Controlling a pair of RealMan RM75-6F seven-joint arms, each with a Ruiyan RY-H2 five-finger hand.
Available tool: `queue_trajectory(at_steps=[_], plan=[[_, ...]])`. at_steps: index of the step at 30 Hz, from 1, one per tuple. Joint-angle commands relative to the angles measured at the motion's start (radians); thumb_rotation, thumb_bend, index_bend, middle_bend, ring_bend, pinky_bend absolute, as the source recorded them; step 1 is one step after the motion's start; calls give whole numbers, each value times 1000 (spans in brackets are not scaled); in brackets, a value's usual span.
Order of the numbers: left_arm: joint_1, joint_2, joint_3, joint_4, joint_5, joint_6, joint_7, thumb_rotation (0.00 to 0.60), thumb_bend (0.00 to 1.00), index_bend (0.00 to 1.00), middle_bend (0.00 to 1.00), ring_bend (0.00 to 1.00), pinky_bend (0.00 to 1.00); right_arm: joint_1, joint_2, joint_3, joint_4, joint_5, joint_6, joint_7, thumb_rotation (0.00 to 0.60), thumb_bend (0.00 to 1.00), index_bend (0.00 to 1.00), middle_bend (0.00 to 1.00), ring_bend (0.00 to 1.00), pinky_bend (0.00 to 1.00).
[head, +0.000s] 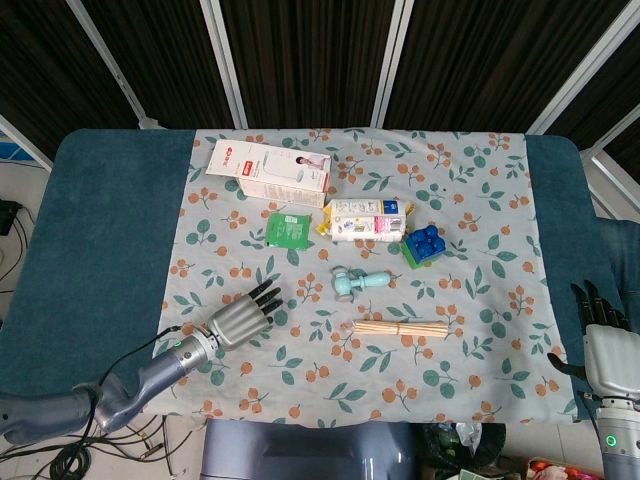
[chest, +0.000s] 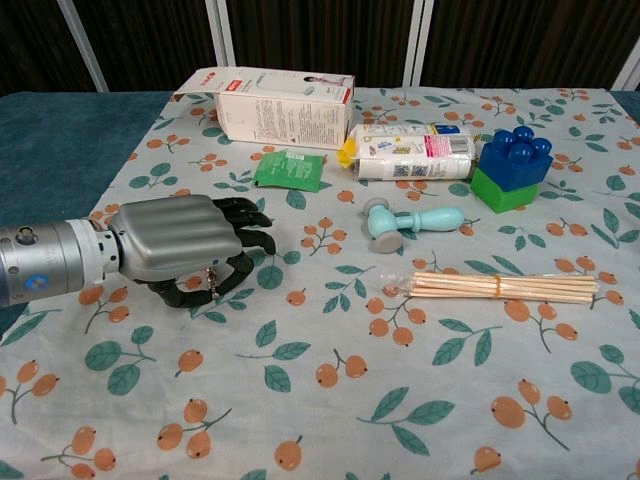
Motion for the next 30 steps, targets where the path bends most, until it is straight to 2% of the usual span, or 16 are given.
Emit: queue_trajectory(at_steps=[1,12,23,30], plan=[[1,0,0,1,0,1,1,600,401,590,153,0,0,0,0,0,-1,1,0,1,600,0,56,16,153,217],[1,15,-7,-20,1,13,1,600,516,600,154,0,0,0,1,0,-3,3,-2,2,600,0,56,16,153,216],[-2,53,-24,-57,-2,30,3,600,517,606,155,0,0,0,1,1,-4,5,-1,-1,600,0,56,16,153,217],[-17,120,-55,-122,-6,44,39,600,517,607,155,0,0,0,1,0,-5,6,-2,-1,600,0,56,16,153,217]])
